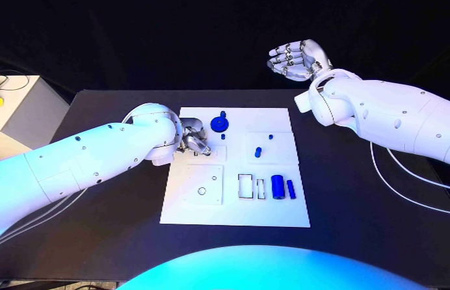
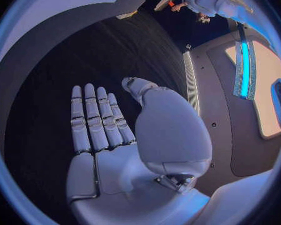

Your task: Assemble the parts on the task board

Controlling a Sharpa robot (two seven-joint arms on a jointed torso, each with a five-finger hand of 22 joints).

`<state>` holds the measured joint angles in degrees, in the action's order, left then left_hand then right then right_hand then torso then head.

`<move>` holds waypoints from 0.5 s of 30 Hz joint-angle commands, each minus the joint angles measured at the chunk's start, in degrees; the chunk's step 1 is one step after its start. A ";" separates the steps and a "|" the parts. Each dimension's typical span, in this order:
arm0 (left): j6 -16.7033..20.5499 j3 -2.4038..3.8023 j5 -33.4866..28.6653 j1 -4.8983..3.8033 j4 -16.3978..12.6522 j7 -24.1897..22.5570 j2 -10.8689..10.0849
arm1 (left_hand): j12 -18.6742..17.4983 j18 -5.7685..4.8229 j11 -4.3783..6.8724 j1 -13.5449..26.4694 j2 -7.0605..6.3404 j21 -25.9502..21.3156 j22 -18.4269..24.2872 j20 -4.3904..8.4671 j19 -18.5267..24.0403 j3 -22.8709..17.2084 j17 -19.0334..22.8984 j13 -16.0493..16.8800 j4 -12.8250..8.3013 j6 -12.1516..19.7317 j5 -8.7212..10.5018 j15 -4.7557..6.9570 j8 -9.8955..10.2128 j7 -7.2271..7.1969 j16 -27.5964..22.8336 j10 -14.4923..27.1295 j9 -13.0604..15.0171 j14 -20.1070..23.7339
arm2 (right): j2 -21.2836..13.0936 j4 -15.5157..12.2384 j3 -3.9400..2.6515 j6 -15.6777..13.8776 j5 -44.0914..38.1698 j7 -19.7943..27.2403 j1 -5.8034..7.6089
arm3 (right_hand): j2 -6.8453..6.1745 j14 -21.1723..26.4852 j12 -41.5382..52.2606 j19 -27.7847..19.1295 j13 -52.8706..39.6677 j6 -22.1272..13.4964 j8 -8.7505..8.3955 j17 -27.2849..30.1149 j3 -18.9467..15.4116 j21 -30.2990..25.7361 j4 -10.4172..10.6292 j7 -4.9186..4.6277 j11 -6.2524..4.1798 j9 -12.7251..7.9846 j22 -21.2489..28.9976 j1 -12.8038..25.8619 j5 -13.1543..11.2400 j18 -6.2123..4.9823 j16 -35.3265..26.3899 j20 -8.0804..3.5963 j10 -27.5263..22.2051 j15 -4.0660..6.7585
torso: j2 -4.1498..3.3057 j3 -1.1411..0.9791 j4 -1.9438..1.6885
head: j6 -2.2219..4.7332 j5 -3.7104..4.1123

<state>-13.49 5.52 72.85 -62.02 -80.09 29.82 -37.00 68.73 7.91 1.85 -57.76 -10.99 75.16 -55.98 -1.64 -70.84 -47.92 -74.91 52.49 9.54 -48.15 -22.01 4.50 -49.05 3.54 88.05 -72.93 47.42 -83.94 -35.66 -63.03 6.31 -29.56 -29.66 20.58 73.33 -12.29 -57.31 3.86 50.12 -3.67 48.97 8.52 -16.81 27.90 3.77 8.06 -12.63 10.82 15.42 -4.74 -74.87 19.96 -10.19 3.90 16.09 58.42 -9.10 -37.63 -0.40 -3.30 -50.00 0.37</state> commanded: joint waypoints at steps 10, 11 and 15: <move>-0.92 -0.17 -1.09 0.18 0.41 -0.01 0.73 | 0.33 -1.13 0.30 1.68 0.51 0.17 -0.16 0.25 -0.45 -9.69 -11.13 0.26 -10.83 -2.01 0.10 0.64 -0.26 -1.66 0.24 -1.14 0.22 -4.93 | 0.08 -0.03 -0.03 0.97 0.04 0.55 0.02 | -0.02 0.33 -0.30 -0.41 0.07 -0.01 -0.27 0.06 -0.15 -0.17 -0.12 -1.81 0.44 -0.05 0.06 0.61 -0.11 -0.33 -0.25 -0.19 0.11 -0.18 | 0.02 -0.03 0.02 | 0.00 0.11; -0.86 -0.17 -1.13 0.18 0.45 -0.02 0.77 | 0.29 -1.13 0.36 1.84 0.61 0.10 -0.10 0.28 -0.43 -9.29 -11.11 0.19 -10.60 -2.12 0.18 0.68 -0.29 -1.75 0.23 -1.20 0.27 -4.93 | 0.08 -0.02 -0.03 0.98 0.04 0.55 0.02 | -0.02 0.33 -0.30 -0.41 0.07 -0.01 -0.27 0.06 -0.15 -0.17 -0.12 -1.81 0.44 -0.05 0.06 0.61 -0.11 -0.33 -0.25 -0.19 0.11 -0.18 | 0.02 -0.03 0.01 | 0.00 0.11; -0.48 -0.22 -1.37 0.19 0.68 -0.07 1.08 | 0.40 -1.18 0.47 2.03 0.78 0.11 -0.28 0.34 -0.57 -8.58 -11.23 0.40 -10.26 -2.33 0.34 0.75 -0.38 -1.90 0.27 -1.44 0.39 -4.96 | 0.11 0.01 -0.03 1.03 0.06 0.55 0.02 | 0.07 0.42 -0.29 -0.53 0.06 0.09 -0.34 0.36 -0.26 -0.12 -0.21 -1.83 0.45 -0.12 0.31 0.67 -0.03 -0.35 -0.21 -0.14 0.13 -0.20 | 0.00 -0.03 0.02 | 0.00 0.13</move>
<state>-13.60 5.49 72.32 -62.07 -79.44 29.95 -36.35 68.72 7.91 2.35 -56.10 -10.36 75.16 -56.19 -1.44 -71.05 -47.20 -74.91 52.84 8.82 -49.16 -22.00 4.92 -49.35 3.08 88.04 -74.06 47.73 -83.94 -35.61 -63.00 6.31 -29.45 -29.65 20.56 73.33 -12.29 -57.10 3.86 49.91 -3.67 48.97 8.52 -16.51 27.90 3.77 8.06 -12.63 10.81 15.34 -4.47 -74.87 19.96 -10.19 3.90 15.87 58.42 -9.31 -37.60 -0.44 -3.28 -50.00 0.48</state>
